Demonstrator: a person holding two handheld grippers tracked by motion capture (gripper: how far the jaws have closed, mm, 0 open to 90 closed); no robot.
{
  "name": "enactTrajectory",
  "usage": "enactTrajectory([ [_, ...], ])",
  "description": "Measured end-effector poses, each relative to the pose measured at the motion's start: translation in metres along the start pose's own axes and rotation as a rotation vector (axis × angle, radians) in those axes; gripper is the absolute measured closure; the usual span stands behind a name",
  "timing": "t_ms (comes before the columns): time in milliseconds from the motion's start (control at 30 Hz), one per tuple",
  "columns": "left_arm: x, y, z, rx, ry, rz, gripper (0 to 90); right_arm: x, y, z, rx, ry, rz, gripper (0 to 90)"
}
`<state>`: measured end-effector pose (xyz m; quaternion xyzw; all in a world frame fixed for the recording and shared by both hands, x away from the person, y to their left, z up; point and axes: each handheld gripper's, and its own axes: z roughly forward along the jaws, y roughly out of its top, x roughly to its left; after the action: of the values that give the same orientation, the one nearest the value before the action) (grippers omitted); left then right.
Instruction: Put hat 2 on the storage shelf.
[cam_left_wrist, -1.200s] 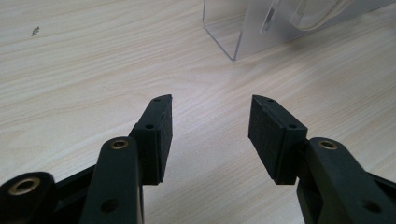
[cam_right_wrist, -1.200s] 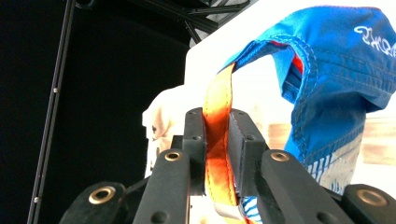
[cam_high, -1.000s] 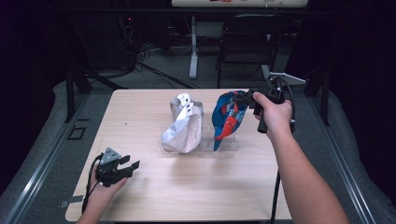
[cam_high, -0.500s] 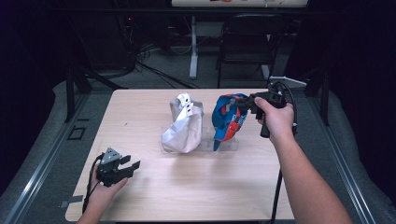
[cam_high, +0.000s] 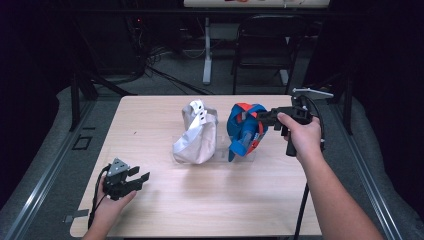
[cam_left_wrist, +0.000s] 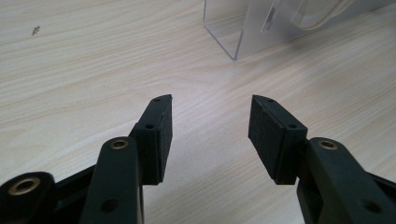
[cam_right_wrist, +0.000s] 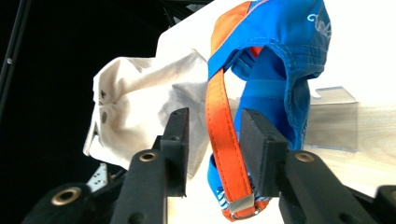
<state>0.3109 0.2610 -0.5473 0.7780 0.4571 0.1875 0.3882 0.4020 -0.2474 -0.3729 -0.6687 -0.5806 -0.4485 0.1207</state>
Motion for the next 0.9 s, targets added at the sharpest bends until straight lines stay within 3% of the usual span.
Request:
enactTrajectory([
  [233,0.0,0.0,0.0,0.002,-0.001,-0.003,49.7,-0.014,-0.014,-0.005,-0.022,0.007,-0.06,54.4],
  [367,-0.001,-0.001,0.001,0.0,-0.002,-0.004,49.5,-0.022,-0.022,-0.007,-0.047,0.013,-0.071,50.8],
  [533,0.0,-0.001,0.001,0.004,-0.001,-0.004,49.3,-0.028,-0.035,-0.01,-0.08,0.003,-0.118,47.7],
  [900,0.0,-0.002,0.002,-0.001,0.002,-0.005,48.0,-0.044,-0.069,-0.007,-0.095,-0.016,-0.214,44.6],
])
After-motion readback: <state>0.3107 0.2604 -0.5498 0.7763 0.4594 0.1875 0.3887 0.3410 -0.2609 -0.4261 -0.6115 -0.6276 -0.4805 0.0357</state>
